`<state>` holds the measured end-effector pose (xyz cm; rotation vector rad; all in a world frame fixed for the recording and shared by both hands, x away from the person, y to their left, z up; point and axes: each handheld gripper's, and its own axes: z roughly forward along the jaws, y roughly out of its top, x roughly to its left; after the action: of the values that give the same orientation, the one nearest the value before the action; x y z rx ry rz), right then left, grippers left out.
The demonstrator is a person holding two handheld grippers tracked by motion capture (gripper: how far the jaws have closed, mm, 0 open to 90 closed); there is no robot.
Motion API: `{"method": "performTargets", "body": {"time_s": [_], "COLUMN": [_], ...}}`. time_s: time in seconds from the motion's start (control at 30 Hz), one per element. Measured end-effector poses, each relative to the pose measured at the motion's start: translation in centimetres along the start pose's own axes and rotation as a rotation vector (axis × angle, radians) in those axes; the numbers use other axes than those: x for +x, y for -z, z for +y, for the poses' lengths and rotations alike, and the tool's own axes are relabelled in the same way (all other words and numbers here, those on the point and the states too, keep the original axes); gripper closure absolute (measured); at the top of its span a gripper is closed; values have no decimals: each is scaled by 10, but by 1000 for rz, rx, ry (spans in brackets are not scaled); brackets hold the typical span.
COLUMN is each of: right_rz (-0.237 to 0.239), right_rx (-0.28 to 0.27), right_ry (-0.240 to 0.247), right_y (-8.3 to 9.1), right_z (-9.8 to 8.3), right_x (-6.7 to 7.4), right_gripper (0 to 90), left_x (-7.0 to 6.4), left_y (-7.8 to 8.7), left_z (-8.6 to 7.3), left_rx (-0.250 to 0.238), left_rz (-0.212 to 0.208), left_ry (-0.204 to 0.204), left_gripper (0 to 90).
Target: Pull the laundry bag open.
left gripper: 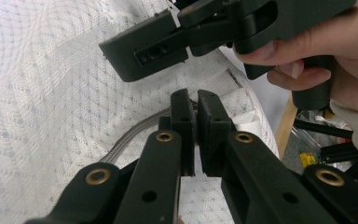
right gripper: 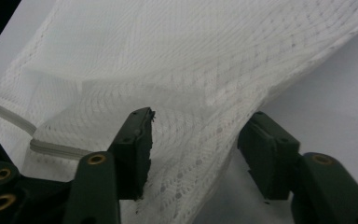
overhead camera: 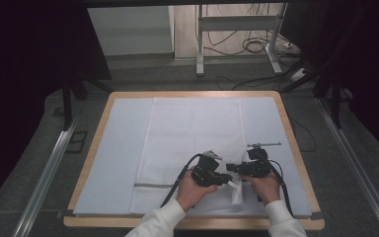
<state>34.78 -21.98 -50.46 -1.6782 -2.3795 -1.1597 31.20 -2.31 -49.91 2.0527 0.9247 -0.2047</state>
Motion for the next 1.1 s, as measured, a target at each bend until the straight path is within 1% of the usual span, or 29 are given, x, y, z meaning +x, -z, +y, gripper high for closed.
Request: {"method": "performTargets", "body": {"time_s": [0.13,0.17,0.2,0.23,0.27,0.3,0.4,0.43,0.6,0.83,0.9,1.1], "right_rz": [14,16,16,18,18,18,32,35,48,58,65,74], "right_rx": [22,26,26,30,32,32,37,36,35,30,23,16], "right_ry": [7,10,10,14,15,15,26,29,33,29,31,41], "right_y": [-2,-3,-3,-2,-3,-3,-2,-2,-1,1,2,4], "right_z": [-1,-2,-2,-2,-2,-2,-2,-2,-2,-3,-3,-4], "right_x": [0,0,0,0,0,0,-1,-1,-3,-5,-6,-6], "right_gripper": [604,659,659,732,762,762,844,856,878,880,880,880], "left_x": [0,0,0,0,0,0,0,-1,0,2,2,6], "left_y": [-1,-1,-1,-1,-1,-1,-2,-3,-4,-5,-5,-5], "left_z": [0,0,0,0,0,0,0,0,-1,-2,-3,-4], "left_rx": [0,1,1,2,3,4,6,8,9,11,17,20], "left_rz": [3,3,4,4,4,5,3,4,3,0,2,2], "left_ry": [1,1,0,-1,-2,-3,-3,-4,0,6,4,15], "left_gripper": [869,869,869,869,869,869,869,869,869,869,869,870]}}
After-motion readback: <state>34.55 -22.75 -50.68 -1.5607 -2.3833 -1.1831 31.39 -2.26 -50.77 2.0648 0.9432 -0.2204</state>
